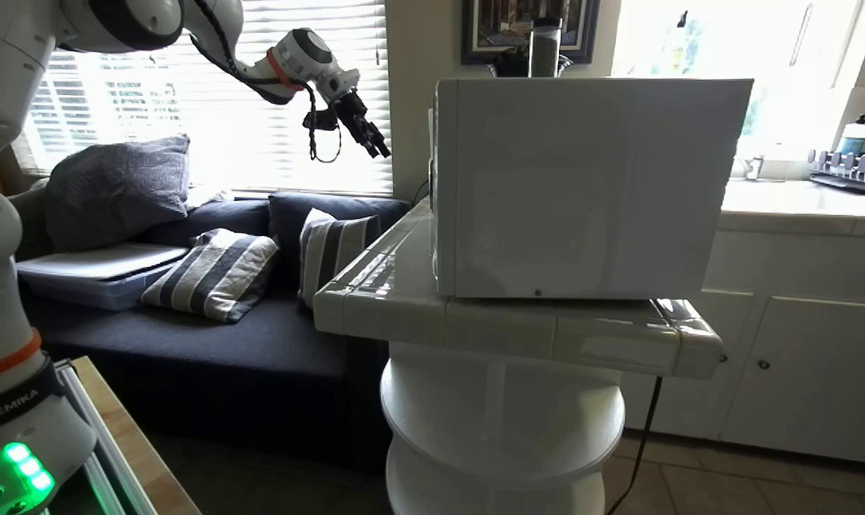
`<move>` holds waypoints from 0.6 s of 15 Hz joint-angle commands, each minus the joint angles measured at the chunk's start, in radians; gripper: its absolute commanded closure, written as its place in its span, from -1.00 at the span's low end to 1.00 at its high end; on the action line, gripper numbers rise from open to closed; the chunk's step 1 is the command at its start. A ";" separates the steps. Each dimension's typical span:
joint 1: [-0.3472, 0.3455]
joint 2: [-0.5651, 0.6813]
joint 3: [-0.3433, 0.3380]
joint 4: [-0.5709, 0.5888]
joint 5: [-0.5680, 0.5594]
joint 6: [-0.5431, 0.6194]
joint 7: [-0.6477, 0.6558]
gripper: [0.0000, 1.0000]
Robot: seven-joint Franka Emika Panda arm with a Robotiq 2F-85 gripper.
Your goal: Move the can to the shelf below the counter
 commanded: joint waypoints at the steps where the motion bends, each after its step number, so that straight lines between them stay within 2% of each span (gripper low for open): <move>1: 0.015 0.103 -0.048 0.092 -0.058 0.040 0.029 -1.00; 9: 0.036 0.298 -0.122 0.312 -0.144 0.137 0.080 -1.00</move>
